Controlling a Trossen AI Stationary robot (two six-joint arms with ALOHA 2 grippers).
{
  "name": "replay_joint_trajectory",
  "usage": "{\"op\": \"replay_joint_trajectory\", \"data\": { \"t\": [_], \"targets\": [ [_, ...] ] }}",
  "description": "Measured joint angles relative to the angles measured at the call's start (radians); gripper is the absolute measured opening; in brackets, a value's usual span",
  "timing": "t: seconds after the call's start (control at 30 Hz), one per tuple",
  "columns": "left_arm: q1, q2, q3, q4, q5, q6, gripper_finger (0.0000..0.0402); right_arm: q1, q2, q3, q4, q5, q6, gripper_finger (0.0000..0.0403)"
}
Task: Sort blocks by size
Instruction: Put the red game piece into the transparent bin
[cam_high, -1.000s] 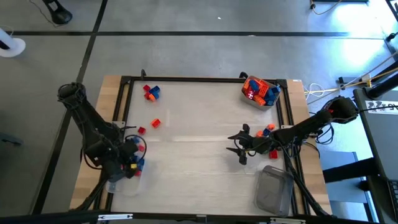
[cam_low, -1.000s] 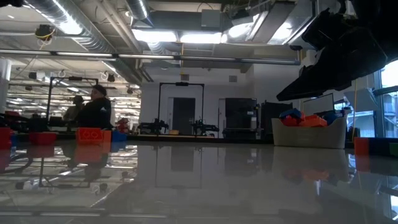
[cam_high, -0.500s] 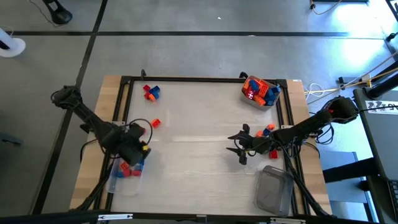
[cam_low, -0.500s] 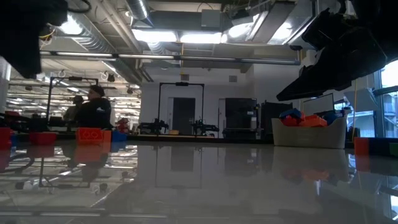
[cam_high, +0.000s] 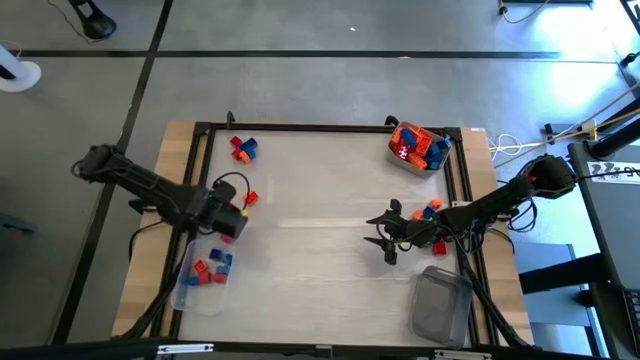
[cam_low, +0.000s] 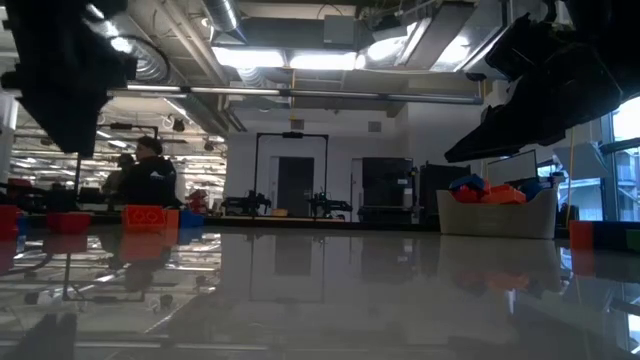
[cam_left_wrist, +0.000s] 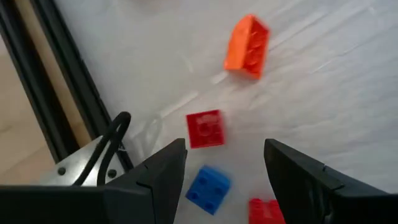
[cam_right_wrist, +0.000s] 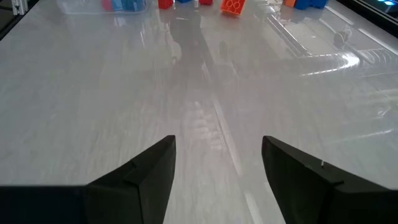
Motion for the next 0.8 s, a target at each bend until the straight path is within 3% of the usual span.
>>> {"op": "replay_joint_trajectory", "data": {
  "t": [0.23, 0.43, 0.8],
  "targets": [
    [0.091, 0.0, -0.089, 0.095, 0.054, 0.115, 0.0211, 0.0, 0.0, 0.0, 0.0, 0.0, 0.0, 0.0237],
    [0.173, 0.0, -0.139, 0.163, 0.102, 0.204, 0.0245, 0.0, 0.0, 0.0, 0.0, 0.0, 0.0, 0.0237],
    [0.271, 0.0, -0.25, 0.285, 0.154, 0.274, 0.0263, 0.0, 0.0, 0.0, 0.0, 0.0, 0.0, 0.0237]
  ]
}}
